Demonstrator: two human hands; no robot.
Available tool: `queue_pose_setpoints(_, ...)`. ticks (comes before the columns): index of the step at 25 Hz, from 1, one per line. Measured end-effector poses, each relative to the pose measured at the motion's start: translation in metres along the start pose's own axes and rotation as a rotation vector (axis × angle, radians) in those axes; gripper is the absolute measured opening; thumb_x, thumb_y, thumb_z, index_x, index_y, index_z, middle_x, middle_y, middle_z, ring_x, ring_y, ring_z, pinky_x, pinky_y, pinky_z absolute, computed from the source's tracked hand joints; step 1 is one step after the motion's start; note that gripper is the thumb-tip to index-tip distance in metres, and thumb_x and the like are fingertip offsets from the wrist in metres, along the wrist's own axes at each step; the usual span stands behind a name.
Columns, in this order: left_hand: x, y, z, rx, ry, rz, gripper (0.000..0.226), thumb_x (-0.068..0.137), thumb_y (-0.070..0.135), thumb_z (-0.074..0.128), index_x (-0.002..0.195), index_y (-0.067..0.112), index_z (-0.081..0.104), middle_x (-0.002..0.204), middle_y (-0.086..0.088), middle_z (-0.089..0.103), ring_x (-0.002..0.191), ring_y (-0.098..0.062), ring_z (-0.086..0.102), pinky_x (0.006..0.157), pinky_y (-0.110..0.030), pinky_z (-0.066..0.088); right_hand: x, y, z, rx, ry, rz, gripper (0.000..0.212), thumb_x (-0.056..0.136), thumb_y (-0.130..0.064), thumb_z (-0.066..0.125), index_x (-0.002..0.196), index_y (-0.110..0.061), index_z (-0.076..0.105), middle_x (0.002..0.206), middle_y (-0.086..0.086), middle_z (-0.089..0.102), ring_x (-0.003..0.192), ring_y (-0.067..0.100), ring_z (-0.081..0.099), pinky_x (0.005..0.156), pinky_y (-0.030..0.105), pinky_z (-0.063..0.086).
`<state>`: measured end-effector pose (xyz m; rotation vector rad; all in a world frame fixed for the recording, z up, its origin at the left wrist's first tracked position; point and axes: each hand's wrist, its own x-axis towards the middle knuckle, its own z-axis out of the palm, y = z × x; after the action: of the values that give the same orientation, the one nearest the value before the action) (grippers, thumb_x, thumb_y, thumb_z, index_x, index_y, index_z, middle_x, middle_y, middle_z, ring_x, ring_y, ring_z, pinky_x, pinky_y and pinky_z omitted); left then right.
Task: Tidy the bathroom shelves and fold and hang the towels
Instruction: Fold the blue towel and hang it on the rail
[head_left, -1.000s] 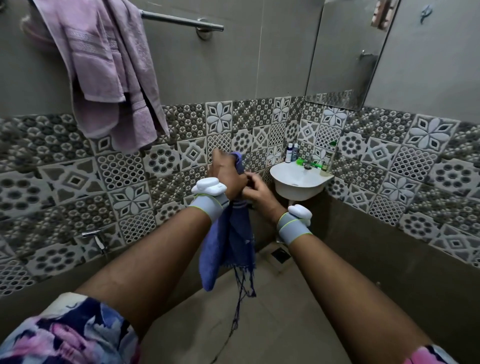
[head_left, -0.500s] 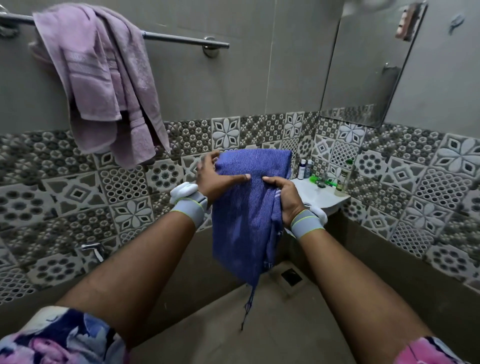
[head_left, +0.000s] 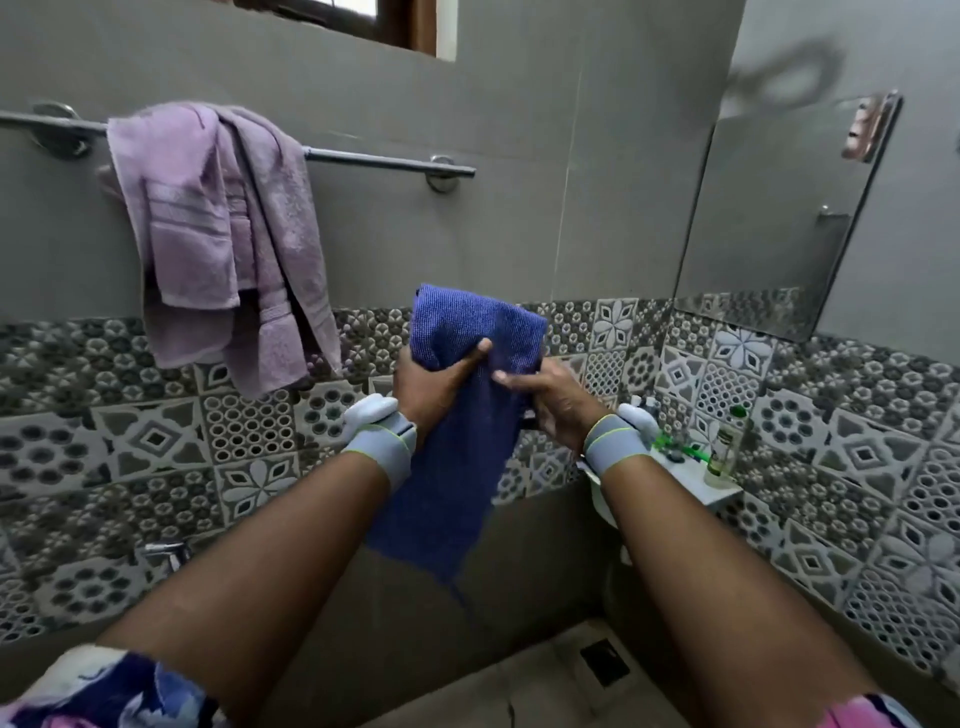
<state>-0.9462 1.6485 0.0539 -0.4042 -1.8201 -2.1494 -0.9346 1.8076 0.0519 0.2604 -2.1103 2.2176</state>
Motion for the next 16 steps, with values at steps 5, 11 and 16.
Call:
queue_pose_setpoints(5,0.086,-0.006,-0.011,0.514,-0.087,0.121,0.053,0.065,0.065,0.074,0.095,0.021,0.067,0.095,0.004,0.072,0.093,-0.012,0.067,0.084,-0.033,0.055,0.076,-0.004,0.011,-0.085,0.284,-0.161,0.034,0.075,0.009,0.069,0.097,-0.013,0.054,0.099,0.008,0.067,0.094,0.025,0.063,0.085,0.039,0.054)
queue_pose_setpoints(11,0.183,0.02,-0.022,0.846,-0.122,0.299,0.041,0.084,0.026,0.07,0.116,0.003,0.062,0.113,-0.019,0.065,0.105,-0.025,0.06,0.088,-0.038,0.048,0.175,-0.042,0.016,-0.086,0.552,-0.408,0.057,0.072,-0.006,0.078,0.107,-0.013,0.034,0.093,-0.003,0.054,0.086,0.016,0.054,0.082,0.028,0.047)
queue_pose_setpoints(16,0.261,0.063,-0.031,0.799,0.189,0.45,0.038,0.095,0.028,0.056,0.121,0.0,0.054,0.122,-0.024,0.059,0.114,-0.037,0.055,0.085,-0.035,0.039,0.266,-0.107,0.039,-0.254,0.64,-0.722,0.046,0.059,-0.017,0.085,0.066,-0.024,0.039,0.064,-0.01,0.05,0.061,0.013,0.044,0.061,0.032,0.044)
